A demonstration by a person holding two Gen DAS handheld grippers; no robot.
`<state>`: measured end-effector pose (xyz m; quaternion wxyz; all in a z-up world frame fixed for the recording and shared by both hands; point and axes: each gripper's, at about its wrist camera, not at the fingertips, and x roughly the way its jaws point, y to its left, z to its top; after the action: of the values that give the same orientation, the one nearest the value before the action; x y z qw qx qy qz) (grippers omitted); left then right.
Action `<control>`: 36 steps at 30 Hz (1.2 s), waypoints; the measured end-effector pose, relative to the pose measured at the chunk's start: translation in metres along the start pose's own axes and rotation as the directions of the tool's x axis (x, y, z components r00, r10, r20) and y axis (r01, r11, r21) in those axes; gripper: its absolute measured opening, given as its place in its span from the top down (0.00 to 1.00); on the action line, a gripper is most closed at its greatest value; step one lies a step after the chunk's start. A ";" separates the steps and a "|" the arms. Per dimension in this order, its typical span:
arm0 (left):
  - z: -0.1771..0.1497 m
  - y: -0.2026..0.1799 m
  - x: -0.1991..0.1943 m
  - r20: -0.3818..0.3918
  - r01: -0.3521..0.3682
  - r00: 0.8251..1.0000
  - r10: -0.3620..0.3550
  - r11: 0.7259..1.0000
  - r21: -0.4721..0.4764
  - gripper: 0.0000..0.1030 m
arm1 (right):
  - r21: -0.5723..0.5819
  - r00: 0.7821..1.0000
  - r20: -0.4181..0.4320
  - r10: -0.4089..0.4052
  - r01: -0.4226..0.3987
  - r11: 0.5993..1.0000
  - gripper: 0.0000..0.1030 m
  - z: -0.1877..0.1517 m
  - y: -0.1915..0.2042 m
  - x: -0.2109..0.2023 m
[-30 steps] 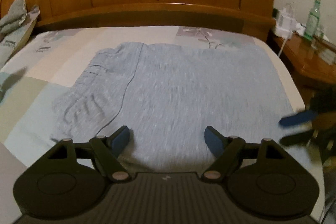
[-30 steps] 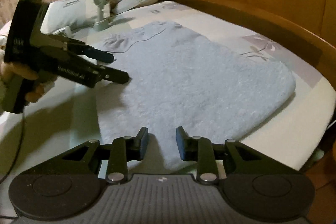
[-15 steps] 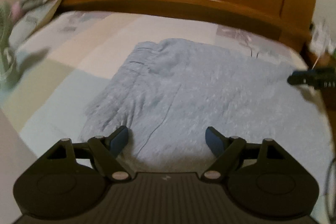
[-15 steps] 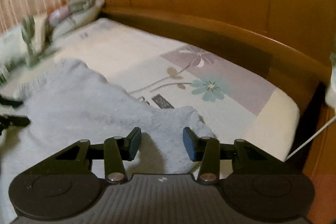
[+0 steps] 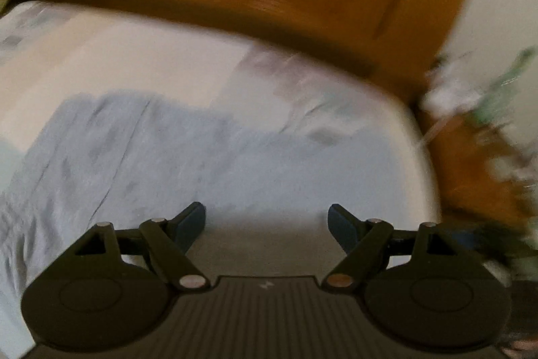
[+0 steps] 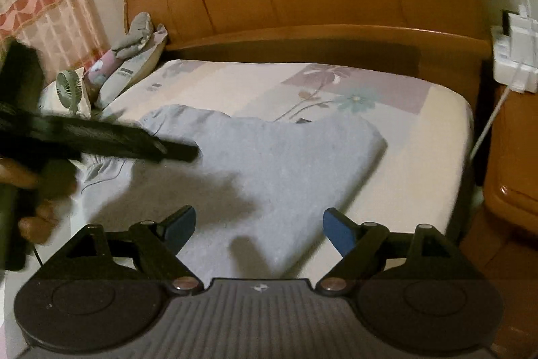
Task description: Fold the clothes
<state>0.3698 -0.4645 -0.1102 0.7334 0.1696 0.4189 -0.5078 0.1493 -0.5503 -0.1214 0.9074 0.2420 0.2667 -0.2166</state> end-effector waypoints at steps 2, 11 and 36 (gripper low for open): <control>-0.005 0.002 0.003 0.014 -0.035 0.999 0.034 0.999 0.021 0.22 | -0.003 1.000 0.017 0.009 -0.008 1.000 0.13 0.000 -0.002 -0.004; 0.039 0.021 -0.003 0.096 -0.071 0.993 0.073 0.997 -0.024 0.21 | -0.016 0.998 0.010 0.057 -0.057 0.998 0.10 -0.006 -0.008 -0.011; -0.044 -0.017 -0.049 -0.003 0.006 1.000 -0.006 0.998 0.069 0.15 | -0.035 0.993 -0.013 0.119 -0.120 0.992 0.08 -0.007 -0.006 -0.008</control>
<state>0.3283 -0.4128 -0.0951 0.7250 0.1943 0.4027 -0.5240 0.1370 -0.5496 -0.1235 0.9215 0.2423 0.2604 -0.1557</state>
